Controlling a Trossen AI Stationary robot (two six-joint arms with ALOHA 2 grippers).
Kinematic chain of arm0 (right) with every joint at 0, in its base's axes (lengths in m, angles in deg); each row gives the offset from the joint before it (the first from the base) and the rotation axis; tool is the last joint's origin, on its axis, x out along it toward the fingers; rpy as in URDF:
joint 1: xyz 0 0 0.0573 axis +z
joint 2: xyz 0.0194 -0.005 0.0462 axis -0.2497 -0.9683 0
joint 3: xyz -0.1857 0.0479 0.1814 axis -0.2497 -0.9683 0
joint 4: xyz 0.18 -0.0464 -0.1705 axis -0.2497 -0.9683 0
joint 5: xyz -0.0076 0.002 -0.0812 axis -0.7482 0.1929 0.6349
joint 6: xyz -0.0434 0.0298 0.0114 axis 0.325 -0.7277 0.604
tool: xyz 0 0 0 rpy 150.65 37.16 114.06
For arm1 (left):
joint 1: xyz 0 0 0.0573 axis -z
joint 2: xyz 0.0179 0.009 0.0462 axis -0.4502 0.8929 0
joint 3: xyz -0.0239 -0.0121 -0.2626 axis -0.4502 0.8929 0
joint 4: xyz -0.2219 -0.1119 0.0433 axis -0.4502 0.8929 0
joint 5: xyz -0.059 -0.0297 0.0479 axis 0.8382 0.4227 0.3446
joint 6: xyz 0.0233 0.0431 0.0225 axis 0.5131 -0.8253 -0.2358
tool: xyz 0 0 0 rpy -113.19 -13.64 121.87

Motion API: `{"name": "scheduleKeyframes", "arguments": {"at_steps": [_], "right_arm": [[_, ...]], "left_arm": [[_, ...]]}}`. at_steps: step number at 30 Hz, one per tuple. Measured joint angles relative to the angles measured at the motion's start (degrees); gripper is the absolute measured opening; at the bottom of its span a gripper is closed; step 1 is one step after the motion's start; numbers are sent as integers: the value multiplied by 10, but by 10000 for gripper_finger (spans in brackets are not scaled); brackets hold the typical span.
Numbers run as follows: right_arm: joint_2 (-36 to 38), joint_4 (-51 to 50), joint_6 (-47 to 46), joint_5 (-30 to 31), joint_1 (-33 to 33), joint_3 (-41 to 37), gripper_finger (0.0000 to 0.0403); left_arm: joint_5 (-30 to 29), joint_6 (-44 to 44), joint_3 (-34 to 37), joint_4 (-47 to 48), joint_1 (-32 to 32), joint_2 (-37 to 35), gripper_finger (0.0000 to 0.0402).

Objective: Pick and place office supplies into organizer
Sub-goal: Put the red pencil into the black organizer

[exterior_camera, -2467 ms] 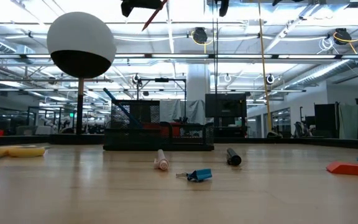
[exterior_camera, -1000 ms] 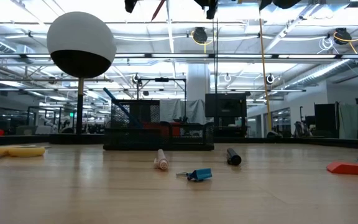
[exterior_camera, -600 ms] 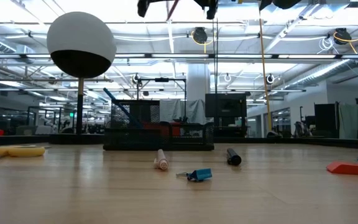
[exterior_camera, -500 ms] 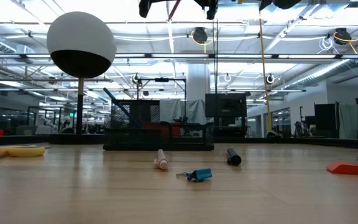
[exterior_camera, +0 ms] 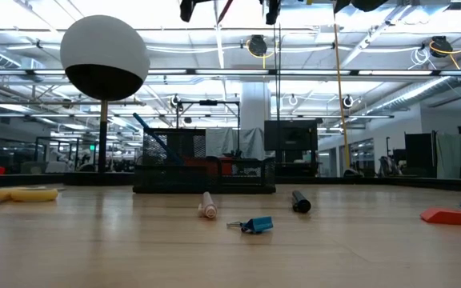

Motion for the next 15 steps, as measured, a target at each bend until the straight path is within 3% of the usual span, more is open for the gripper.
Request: {"name": "scheduleKeyframes", "arguments": {"at_steps": [5,15], "right_arm": [[0,0,1,-1,-2,0,9],[0,-1,-16,-2,-5,0,9]], "left_arm": [[-6,-1,0,0,0,0,0],[-7,-2,0,-1,-1,0,0]]}}
